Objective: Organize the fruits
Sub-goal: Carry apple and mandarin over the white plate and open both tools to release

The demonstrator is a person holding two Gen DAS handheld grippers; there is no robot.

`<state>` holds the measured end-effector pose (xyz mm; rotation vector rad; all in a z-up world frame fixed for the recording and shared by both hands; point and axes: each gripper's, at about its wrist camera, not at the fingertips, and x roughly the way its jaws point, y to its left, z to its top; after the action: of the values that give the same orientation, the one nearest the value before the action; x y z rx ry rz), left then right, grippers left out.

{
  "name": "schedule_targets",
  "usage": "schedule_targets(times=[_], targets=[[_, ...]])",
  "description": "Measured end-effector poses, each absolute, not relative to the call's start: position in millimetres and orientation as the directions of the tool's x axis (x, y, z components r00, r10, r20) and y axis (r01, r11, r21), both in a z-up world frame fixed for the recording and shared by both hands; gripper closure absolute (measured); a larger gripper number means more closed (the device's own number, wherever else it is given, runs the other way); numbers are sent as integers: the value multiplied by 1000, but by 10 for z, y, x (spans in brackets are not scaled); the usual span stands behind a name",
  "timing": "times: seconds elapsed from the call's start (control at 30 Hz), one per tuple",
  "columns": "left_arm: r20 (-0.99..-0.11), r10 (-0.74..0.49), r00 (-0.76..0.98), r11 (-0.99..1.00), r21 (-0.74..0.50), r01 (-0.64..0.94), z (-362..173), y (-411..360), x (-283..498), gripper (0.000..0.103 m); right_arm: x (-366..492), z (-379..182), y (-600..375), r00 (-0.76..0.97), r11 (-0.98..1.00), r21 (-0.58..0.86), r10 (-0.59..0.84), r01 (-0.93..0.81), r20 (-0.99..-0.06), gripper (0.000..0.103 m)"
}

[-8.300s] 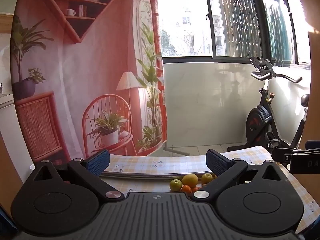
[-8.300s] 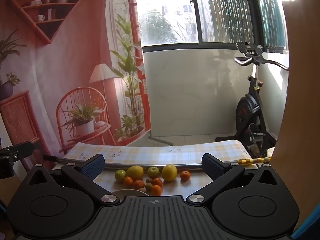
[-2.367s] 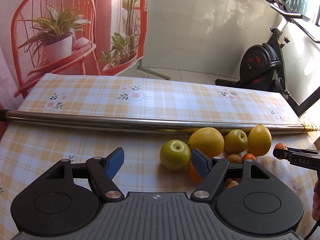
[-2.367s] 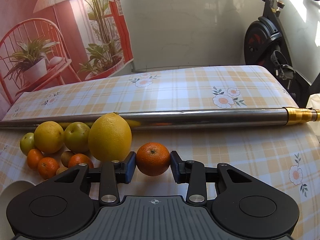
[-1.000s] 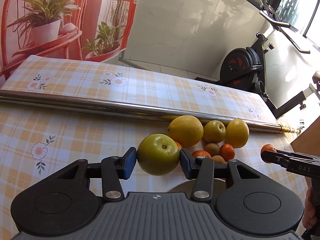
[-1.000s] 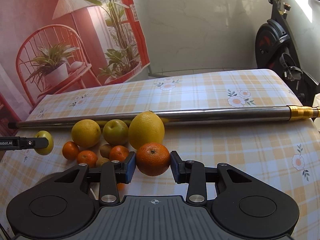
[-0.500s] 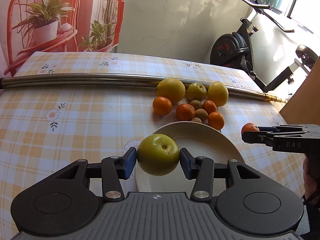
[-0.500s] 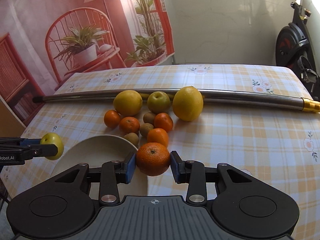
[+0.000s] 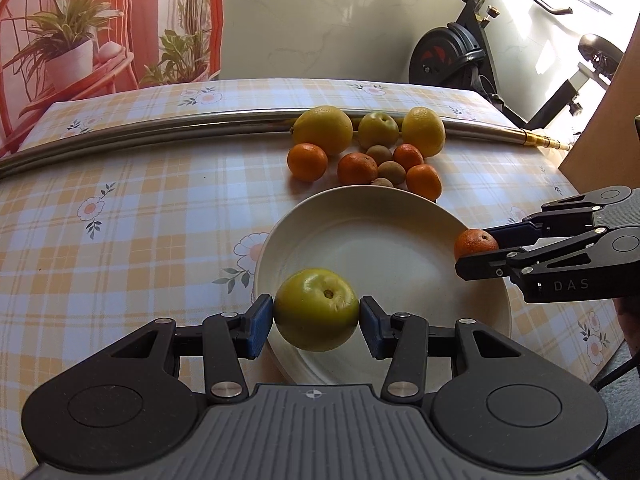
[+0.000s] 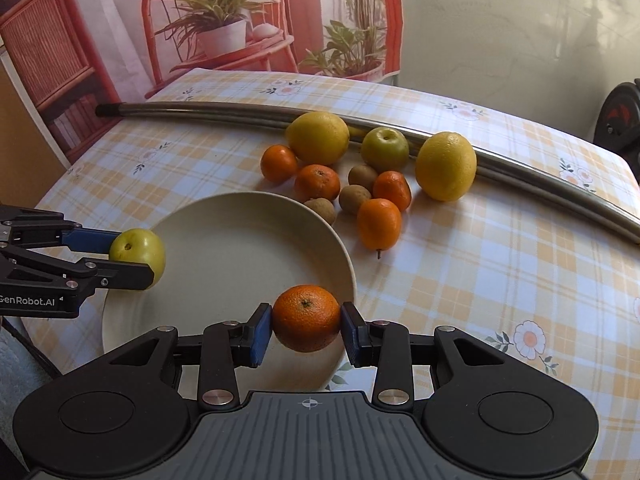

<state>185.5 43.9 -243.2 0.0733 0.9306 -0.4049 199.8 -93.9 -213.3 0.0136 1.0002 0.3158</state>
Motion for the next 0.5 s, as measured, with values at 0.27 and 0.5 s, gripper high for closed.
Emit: schedule_targets(times=[0.27,0.5], targets=[[-804,-299,514,916,-90,392,-2481,392,1831,53,2056,-2222,-874,454,949,139,260,-283,-852,69],[-810,-298,506,913,-88,398,-2495,370,1829,53,2078,-2258,-854,427,943,147,269,-298,-863,67]])
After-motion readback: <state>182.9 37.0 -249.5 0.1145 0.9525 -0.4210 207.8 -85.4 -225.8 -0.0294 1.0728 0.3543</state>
